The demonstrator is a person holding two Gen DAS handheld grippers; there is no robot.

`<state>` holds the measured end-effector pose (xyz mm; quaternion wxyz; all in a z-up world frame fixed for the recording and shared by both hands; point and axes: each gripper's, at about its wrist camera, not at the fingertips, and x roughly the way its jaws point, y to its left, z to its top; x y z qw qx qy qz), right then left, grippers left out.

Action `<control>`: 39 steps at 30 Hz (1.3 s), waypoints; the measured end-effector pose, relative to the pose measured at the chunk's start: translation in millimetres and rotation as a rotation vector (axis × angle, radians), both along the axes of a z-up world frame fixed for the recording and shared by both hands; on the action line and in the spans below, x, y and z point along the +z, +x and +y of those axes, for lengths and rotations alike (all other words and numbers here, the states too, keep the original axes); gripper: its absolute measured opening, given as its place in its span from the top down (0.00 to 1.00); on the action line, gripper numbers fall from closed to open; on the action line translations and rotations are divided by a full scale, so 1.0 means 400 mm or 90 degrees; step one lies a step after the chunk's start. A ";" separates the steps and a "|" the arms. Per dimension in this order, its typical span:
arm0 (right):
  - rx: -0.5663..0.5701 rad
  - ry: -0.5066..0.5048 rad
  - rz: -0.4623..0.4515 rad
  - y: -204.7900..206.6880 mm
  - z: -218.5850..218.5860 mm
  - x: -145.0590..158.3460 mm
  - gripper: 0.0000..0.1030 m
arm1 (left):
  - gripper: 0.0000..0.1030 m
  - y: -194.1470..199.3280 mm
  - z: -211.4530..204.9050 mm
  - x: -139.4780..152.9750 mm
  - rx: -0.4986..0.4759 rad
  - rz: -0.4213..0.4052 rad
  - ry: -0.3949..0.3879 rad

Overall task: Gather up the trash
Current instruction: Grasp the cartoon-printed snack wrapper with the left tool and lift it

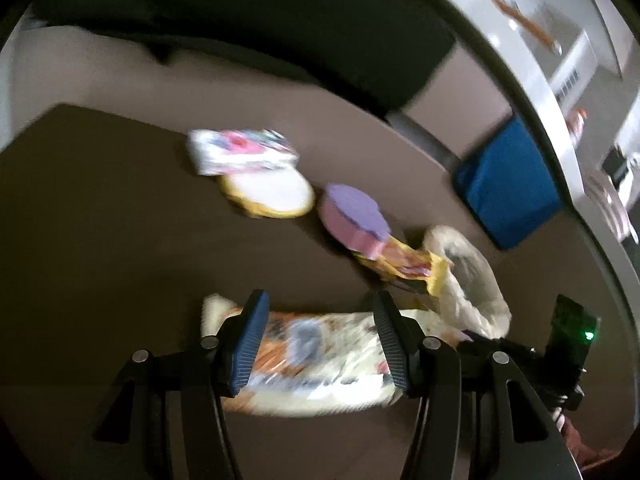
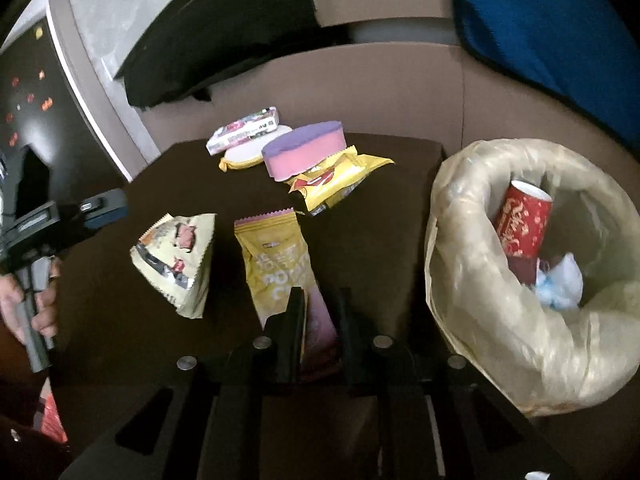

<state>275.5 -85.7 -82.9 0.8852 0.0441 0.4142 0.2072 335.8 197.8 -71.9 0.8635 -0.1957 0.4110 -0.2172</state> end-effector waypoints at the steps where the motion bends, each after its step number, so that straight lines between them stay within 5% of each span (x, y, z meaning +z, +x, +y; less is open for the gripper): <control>1: 0.001 0.009 -0.010 -0.011 -0.007 0.008 0.61 | 0.47 0.034 -0.020 -0.010 -0.025 0.009 0.007; 4: -0.002 0.026 -0.038 -0.043 -0.024 0.035 0.53 | 0.47 0.109 -0.042 -0.051 -0.041 0.051 0.028; 7: -0.004 0.028 -0.049 -0.055 -0.027 0.054 0.52 | 0.48 0.135 -0.013 -0.104 -0.051 0.132 -0.023; 10: 0.004 0.015 -0.054 -0.063 -0.031 0.061 0.50 | 0.48 0.095 0.040 -0.112 -0.044 0.150 -0.077; 14: 0.007 0.013 -0.052 -0.055 -0.032 0.050 0.49 | 0.48 -0.002 0.077 -0.104 -0.064 0.155 -0.078; 17: 0.009 0.037 -0.043 -0.047 -0.025 0.041 0.49 | 0.48 -0.084 0.082 -0.062 -0.071 0.105 -0.024; 21: 0.012 0.033 -0.047 -0.054 -0.018 0.043 0.49 | 0.46 -0.197 0.031 0.046 -0.053 -0.074 0.119; 24: 0.012 0.030 -0.042 -0.057 -0.018 0.038 0.49 | 0.46 -0.239 -0.046 0.071 -0.085 -0.146 0.236; 28: 0.003 0.043 -0.035 -0.064 -0.029 0.034 0.49 | 0.46 -0.219 -0.117 0.015 -0.167 -0.090 0.279; 32: -0.006 0.044 -0.035 -0.070 -0.042 0.034 0.49 | 0.46 -0.203 -0.157 -0.044 -0.172 -0.070 0.349; 39: -0.007 0.041 -0.027 -0.067 -0.048 0.023 0.48 | 0.47 -0.203 -0.170 -0.064 -0.162 -0.056 0.391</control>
